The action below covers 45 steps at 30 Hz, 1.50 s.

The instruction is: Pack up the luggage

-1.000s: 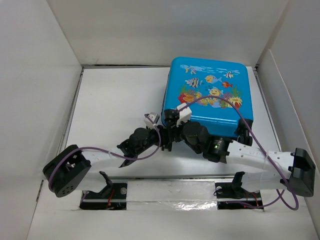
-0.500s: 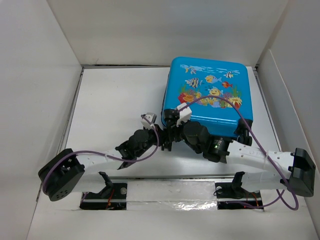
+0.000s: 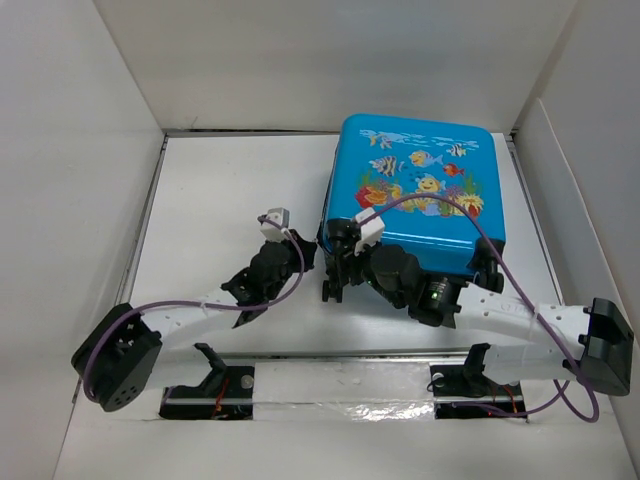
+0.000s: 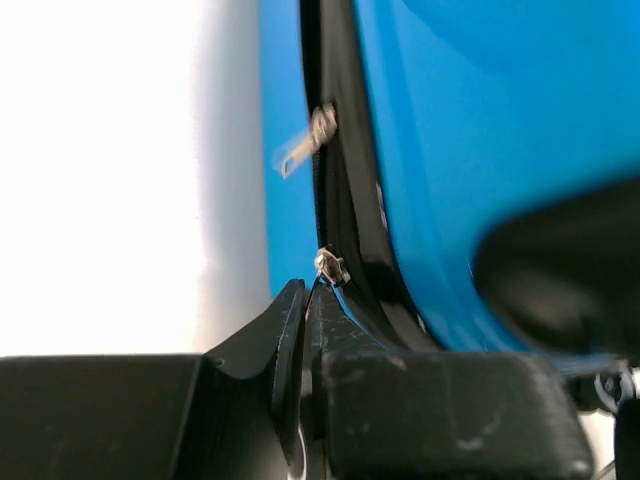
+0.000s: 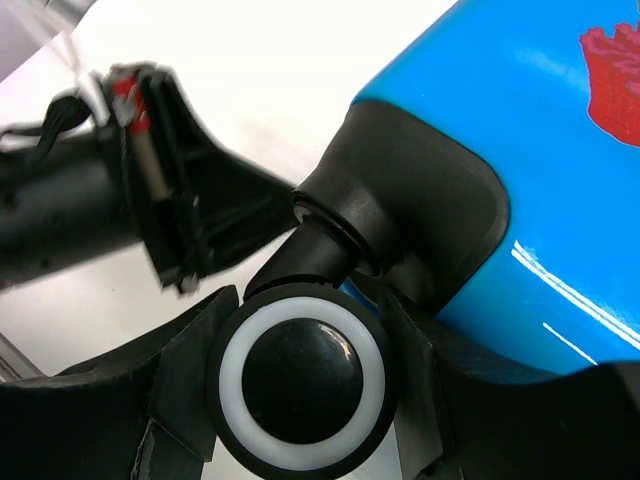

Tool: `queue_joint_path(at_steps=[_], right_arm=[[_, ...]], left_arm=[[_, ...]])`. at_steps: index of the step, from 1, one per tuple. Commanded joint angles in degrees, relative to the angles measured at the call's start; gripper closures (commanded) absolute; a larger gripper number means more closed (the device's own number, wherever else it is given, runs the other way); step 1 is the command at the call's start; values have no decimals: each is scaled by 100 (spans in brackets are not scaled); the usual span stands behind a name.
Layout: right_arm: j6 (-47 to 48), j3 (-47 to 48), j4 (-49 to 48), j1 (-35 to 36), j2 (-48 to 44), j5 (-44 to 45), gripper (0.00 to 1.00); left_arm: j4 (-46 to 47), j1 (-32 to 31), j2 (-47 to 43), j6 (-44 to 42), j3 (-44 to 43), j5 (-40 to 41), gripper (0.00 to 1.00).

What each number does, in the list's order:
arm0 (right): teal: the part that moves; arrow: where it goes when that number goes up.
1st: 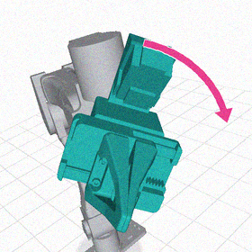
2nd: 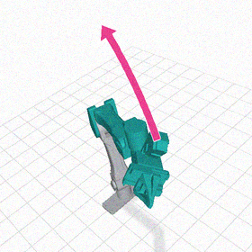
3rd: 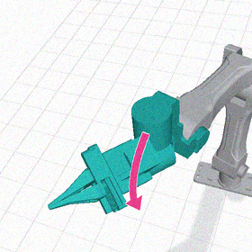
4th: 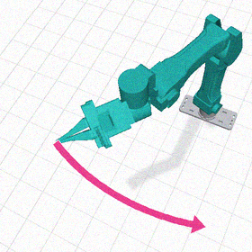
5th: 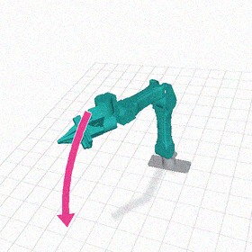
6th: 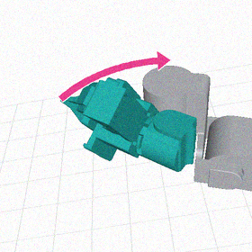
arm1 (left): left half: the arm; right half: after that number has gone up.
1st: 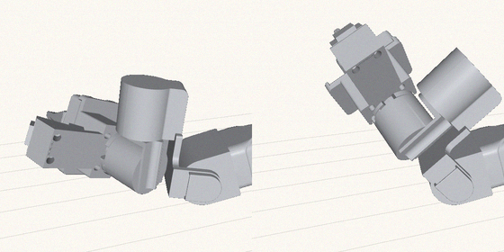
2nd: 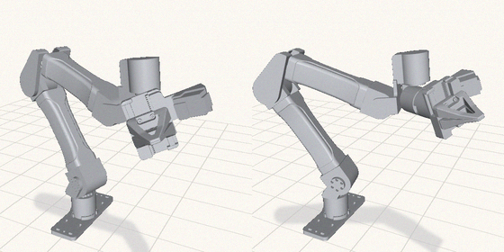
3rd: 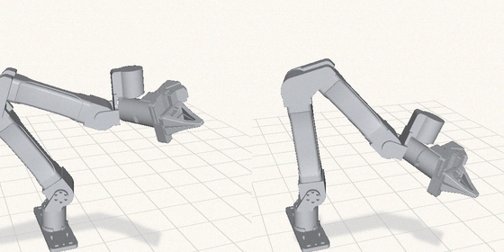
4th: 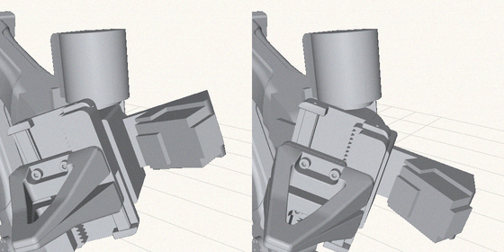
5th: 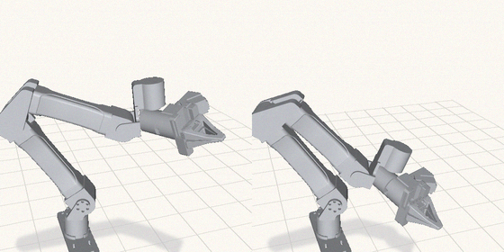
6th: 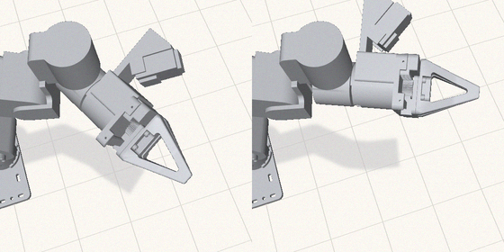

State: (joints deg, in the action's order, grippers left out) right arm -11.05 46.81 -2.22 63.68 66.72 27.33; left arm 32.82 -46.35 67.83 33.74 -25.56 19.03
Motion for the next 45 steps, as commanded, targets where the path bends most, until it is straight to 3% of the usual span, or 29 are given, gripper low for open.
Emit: queue_joint_path(at_steps=[1,4,9,13,17,22,23,25,26,28,29,31,32,33,36,39,45], right_arm=[[208,-119,204,-31,-247,-17,100],[217,-189,204,-31,-326,-201,100],[208,-303,178,-31,-432,-491,100],[217,-409,213,22,-581,-702,100],[200,-550,187,74,-826,-878,100],[208,-532,161,74,-801,-923,100],[226,-471,152,74,-749,-992,100],[261,-392,99,135,-556,-1080,100],[313,-357,64,136,-468,-1159,100],[375,-173,-24,206,-135,-1326,100],[454,-94,-33,276,-11,-1388,100],[533,231,-24,425,270,-1450,100],[612,346,-16,487,515,-1450,97],[621,468,37,557,613,-1380,67],[639,1005,520,785,720,-871,0],[823,1444,985,1049,327,-415,0],[806,1227,1513,1261,-1299,447,0]], left_arm=[[-339,811,142,-16,-194,1139,100],[-67,1197,467,36,-502,919,100],[839,1655,1457,-314,-1143,-345,100],[692,1805,2224,-929,-2074,-996,100],[507,2024,2638,-948,-2646,-1190,100],[533,2104,2359,-369,-2297,-954,97],[524,2104,2218,-194,-2017,-684,78],[323,2104,1604,535,-1691,-314,54],[287,2104,1375,790,-1306,-33,35],[191,2104,532,1309,-935,153,16],[59,2104,242,1450,-689,302,1],[-352,2104,-637,1574,-556,365,1],[-538,2104,-927,1592,-486,313,1],[-705,2104,-1513,1610,-476,251,1],[-1223,2104,-2507,1496,-546,-319,1],[-2039,2104,-3282,953,-827,-1223,1],[-3982,2104,-4127,-180,-2118,-1771,1]])
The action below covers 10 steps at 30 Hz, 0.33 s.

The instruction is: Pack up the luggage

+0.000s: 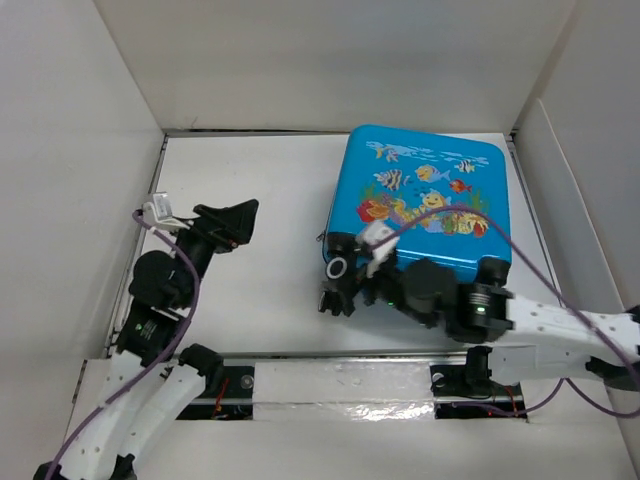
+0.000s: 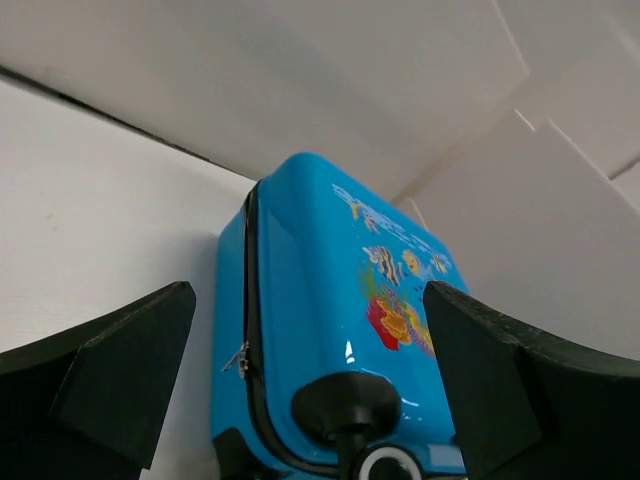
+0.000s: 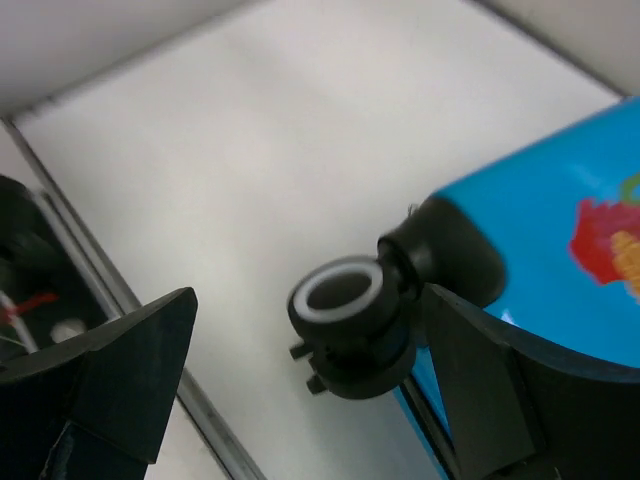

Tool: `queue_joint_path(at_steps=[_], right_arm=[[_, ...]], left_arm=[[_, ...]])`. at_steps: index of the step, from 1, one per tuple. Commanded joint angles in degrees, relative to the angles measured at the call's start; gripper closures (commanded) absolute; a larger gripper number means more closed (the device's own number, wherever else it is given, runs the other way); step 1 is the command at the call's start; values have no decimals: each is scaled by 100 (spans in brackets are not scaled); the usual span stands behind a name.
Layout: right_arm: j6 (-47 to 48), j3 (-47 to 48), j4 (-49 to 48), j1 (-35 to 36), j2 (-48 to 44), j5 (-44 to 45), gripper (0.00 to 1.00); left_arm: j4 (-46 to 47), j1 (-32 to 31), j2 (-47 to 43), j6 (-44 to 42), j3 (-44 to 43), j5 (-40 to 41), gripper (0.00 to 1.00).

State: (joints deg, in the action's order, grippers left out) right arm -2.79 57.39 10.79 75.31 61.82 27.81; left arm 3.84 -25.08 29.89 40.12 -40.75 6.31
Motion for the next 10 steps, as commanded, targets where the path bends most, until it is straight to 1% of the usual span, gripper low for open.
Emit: queue_joint_path(at_steps=[1,3,4,5,6,8,10], right_arm=[[-38,89,318,98,-1430,479,0],[-187,-234,380,98,-2101,786,0],[-231,-358,372,98,-2765,891,0],[-292,-481,337,98,-3085,1119,0],[-284,-735,267,98,-3367,1191,0],[-240,-913,135,98,-3981,1349,0],[-266,-992,169,98,-4108,1376,0]], left_arm=[[-1461,-23,-430,-943,-705,-507,1],[-1727,-23,-719,-1146,-899,-507,1],[-1885,-23,-808,-1329,-934,-508,1],[-1965,-23,-861,-1409,-1004,-464,1],[-1992,-23,-940,-1480,-1022,-437,1],[-1913,-23,-915,-1612,-970,-341,1],[-1817,-23,-757,-1578,-908,-323,1]])
